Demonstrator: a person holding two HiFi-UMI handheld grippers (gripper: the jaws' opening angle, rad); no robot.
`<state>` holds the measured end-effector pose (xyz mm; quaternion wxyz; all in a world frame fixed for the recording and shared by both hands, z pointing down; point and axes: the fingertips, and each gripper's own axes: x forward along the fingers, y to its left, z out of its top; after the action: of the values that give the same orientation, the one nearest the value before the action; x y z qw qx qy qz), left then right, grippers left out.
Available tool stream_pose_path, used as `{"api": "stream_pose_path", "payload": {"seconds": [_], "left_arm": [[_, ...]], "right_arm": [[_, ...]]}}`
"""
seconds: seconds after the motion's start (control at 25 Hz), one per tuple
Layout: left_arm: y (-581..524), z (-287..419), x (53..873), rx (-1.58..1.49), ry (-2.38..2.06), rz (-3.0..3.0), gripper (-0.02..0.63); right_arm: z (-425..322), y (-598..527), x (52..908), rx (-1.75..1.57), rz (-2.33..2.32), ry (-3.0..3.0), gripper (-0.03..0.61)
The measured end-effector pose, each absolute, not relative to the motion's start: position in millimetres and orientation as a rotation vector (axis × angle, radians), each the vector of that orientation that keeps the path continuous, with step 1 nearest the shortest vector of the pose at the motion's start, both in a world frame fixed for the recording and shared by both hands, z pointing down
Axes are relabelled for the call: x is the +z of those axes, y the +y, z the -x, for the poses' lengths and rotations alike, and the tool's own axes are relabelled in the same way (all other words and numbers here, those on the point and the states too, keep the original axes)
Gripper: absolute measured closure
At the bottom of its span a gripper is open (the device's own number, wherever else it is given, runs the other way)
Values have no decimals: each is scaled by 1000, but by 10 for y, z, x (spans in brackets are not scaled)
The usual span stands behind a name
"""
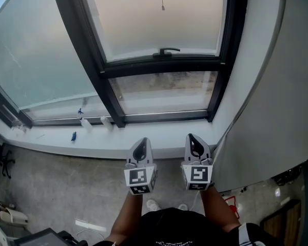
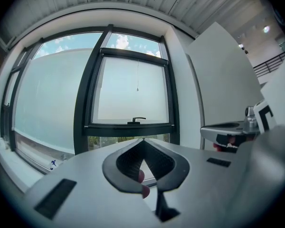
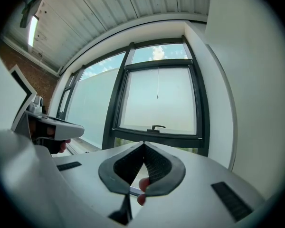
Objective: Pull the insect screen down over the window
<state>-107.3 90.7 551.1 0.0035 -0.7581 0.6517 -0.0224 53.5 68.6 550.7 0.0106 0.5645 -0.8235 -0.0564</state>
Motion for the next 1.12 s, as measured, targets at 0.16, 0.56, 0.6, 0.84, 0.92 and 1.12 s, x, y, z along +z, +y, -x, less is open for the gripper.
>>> {"api": "stream_pose_path", "payload": {"seconds": [0.16, 0.56, 0.6, 0.84, 0.92, 1.12], "left_arm": [[898, 1144, 5514, -78, 2041, 2379, 611], [791, 1479, 5635, -98, 2034, 2437, 611], [783, 1531, 5644, -99, 2034, 2441, 611], [703, 1801, 5733, -122, 1979, 2488, 611], [644, 1896, 5761, -143, 1963, 2506, 611], [506, 1924, 5789, -164, 1949, 2527, 611]], "right_arm": [[-446, 674, 5436, -149, -1765, -2572, 577], [-85, 615, 5515, -152, -1748, -2552, 577], [-44, 599, 5532, -136, -1759, -2545, 577], [215, 528, 5578, -102, -1809, -2525, 577], [314, 510, 5593, -100, -1806, -2527, 577], [372, 455, 5671, -105, -1809, -2508, 577]]}}
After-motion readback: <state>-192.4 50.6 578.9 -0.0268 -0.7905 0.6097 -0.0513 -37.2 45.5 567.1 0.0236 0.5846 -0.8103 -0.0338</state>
